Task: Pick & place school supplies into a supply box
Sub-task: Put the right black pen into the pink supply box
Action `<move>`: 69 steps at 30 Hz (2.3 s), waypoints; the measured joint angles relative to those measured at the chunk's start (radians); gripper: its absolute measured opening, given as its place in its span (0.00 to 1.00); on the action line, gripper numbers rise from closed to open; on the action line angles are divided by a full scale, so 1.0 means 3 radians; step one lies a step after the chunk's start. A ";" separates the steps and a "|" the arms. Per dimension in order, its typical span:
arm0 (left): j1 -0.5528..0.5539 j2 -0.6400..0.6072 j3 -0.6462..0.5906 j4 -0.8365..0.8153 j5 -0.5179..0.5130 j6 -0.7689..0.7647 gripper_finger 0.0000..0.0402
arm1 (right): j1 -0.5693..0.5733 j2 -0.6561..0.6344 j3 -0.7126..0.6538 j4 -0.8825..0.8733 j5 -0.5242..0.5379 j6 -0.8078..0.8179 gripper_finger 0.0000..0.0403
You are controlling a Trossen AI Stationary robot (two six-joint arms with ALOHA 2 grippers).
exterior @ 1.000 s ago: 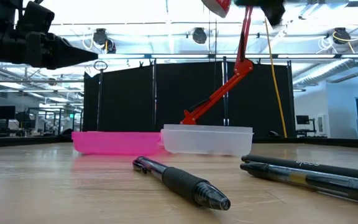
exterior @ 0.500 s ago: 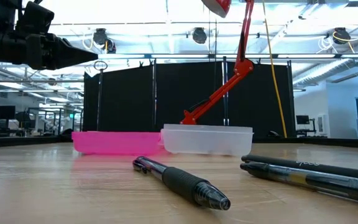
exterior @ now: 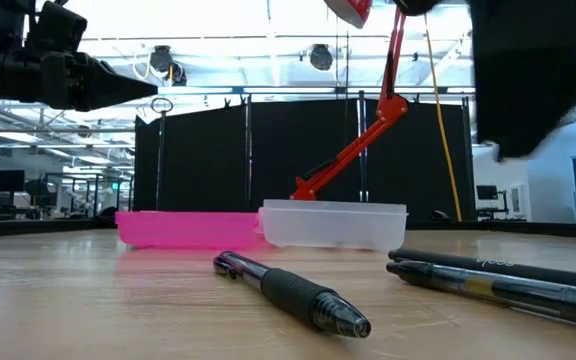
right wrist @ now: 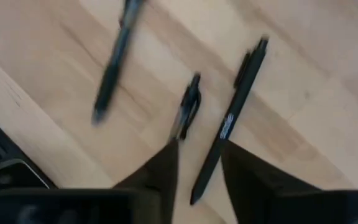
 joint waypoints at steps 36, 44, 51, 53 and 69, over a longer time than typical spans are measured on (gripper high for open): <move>0.0000 0.0001 0.0001 -0.0129 0.0014 -0.0294 0.13 | -0.0038 0.0177 -0.1056 0.0318 -0.0751 -0.0503 0.30; -0.0001 0.0001 0.0003 -0.0283 0.0015 -0.0465 0.13 | -0.0162 0.0154 -0.1096 0.0339 -0.1034 -0.0745 0.05; -0.0006 0.0001 0.0003 -0.0300 0.0027 -0.0702 0.13 | -0.0160 -0.0251 -0.1130 0.0344 -0.0885 -0.0787 0.05; -0.0005 0.0001 0.0003 -0.0299 0.0028 -0.0725 0.13 | -0.0132 -0.0393 -0.1153 0.0218 -0.0685 -0.0764 0.05; -0.0006 0.0000 0.0004 0.0117 0.0221 -0.0436 0.13 | -0.1368 -0.1455 -0.1120 0.0624 0.0343 -0.0504 0.05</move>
